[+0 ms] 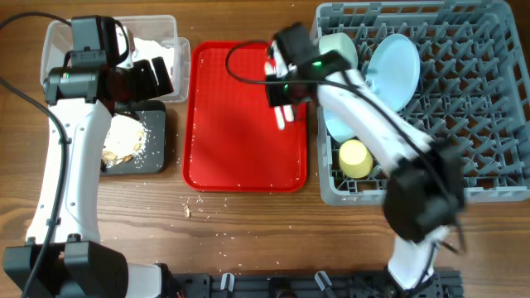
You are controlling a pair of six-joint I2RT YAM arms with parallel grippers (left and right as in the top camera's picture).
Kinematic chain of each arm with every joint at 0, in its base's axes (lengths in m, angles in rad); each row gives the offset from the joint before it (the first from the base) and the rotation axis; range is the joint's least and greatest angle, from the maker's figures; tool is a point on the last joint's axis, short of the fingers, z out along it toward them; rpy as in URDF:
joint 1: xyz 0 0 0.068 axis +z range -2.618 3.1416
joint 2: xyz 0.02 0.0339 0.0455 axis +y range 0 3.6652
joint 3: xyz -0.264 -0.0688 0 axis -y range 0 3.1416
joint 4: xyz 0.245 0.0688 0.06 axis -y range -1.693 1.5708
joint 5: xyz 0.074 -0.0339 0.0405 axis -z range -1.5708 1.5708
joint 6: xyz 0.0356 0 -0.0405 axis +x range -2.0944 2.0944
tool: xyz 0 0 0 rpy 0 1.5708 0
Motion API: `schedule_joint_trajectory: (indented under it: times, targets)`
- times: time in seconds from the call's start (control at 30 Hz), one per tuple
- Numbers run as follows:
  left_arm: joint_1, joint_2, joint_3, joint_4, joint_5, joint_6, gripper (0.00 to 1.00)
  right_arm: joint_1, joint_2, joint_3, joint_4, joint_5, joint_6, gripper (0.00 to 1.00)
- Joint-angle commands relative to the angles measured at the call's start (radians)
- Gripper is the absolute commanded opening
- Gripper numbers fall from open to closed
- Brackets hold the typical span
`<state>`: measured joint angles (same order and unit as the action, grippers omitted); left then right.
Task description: Sort waste into correct bins and load items into the dishwasher rack
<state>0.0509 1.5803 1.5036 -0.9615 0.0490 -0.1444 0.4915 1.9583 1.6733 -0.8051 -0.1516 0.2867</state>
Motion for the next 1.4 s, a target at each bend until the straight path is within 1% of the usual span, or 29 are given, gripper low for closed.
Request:
schedule_joint_trajectory:
  times: [0.0,0.07,0.1,0.17,0.23,0.3,0.37,0.43,0.53,0.57,0.6,0.63,0.67,0.73,0.77,0.83,0.87,0.93,1.0,1.07,1.23,1.3,1.33,1.37]
  targets:
    - [0.003,0.006,0.006,0.003,-0.01,-0.002,1.0,-0.074,-0.245,0.036,-0.142,0.125,0.062,0.04]
    - [0.003,0.006,0.006,0.003,-0.009,-0.002,1.0,-0.163,-0.329,0.036,-0.28,0.229,0.145,0.04]
    - [0.003,0.006,0.006,0.003,-0.009,-0.002,1.0,-0.25,-0.365,0.035,-0.388,0.297,0.203,0.04]
    - [0.003,0.006,0.006,0.003,-0.01,-0.002,1.0,-0.362,-0.371,0.022,-0.489,0.339,0.272,0.04]
    - [0.003,0.006,0.006,0.003,-0.01,-0.002,1.0,-0.474,-0.37,-0.052,-0.497,0.327,0.29,0.04]
    - [0.003,0.006,0.006,0.003,-0.01,-0.002,1.0,-0.519,-0.369,-0.151,-0.444,0.285,0.288,0.04]
    - [0.003,0.006,0.006,0.003,-0.009,-0.002,1.0,-0.518,-0.369,-0.198,-0.409,0.262,0.259,0.17]
    - [0.003,0.006,0.006,0.003,-0.01,-0.002,1.0,-0.518,-0.372,-0.195,-0.386,0.244,0.212,0.22]
    - [0.003,0.006,0.006,0.003,-0.01,-0.002,1.0,-0.497,-0.373,-0.136,-0.332,0.104,0.049,0.27]
    - [0.003,0.006,0.006,0.003,-0.01,-0.002,1.0,-0.468,-0.373,-0.097,-0.311,0.073,-0.008,0.31]
    - [0.003,0.006,0.006,0.003,-0.01,-0.002,1.0,-0.445,-0.373,-0.079,-0.298,0.06,-0.028,0.35]
    - [0.003,0.006,0.006,0.003,-0.009,-0.002,1.0,-0.388,-0.373,-0.052,-0.263,0.06,-0.043,0.43]
    - [0.003,0.006,0.006,0.003,-0.01,-0.002,1.0,-0.293,-0.37,-0.041,-0.179,0.065,-0.051,0.52]
    - [0.003,0.006,0.006,0.003,-0.009,-0.002,1.0,-0.166,-0.313,-0.041,-0.048,0.079,-0.048,0.52]
    - [0.003,0.006,0.006,0.003,-0.01,-0.002,1.0,-0.09,-0.209,-0.041,0.055,0.079,-0.043,0.53]
    - [0.003,0.006,0.006,0.003,-0.01,-0.002,1.0,-0.055,-0.095,-0.027,0.134,0.08,-0.044,0.53]
    - [0.003,0.006,0.006,0.003,-0.01,-0.002,1.0,-0.043,0.005,0.011,0.154,0.077,-0.051,0.53]
    - [0.003,0.006,0.006,0.003,-0.01,-0.002,1.0,-0.025,0.141,0.079,0.146,0.076,-0.082,0.53]
    - [0.003,0.006,0.006,0.003,-0.01,-0.002,1.0,-0.013,0.267,0.135,0.122,0.119,-0.074,0.53]
    - [0.003,0.006,0.006,0.003,-0.009,-0.002,1.0,-0.015,0.311,0.135,0.125,0.129,-0.049,0.53]
    - [0.003,0.006,0.006,0.003,-0.01,-0.002,1.0,-0.016,0.404,0.135,0.143,0.144,-0.048,0.52]
    - [0.003,0.006,0.006,0.003,-0.01,-0.002,1.0,-0.015,0.417,0.134,0.143,0.142,-0.047,0.44]
    - [0.003,0.006,0.006,0.003,-0.01,-0.002,1.0,-0.015,0.418,0.134,0.137,0.135,-0.048,0.34]
    - [0.003,0.006,0.006,0.003,-0.01,-0.002,1.0,-0.014,0.418,0.134,0.127,0.127,-0.048,0.17]
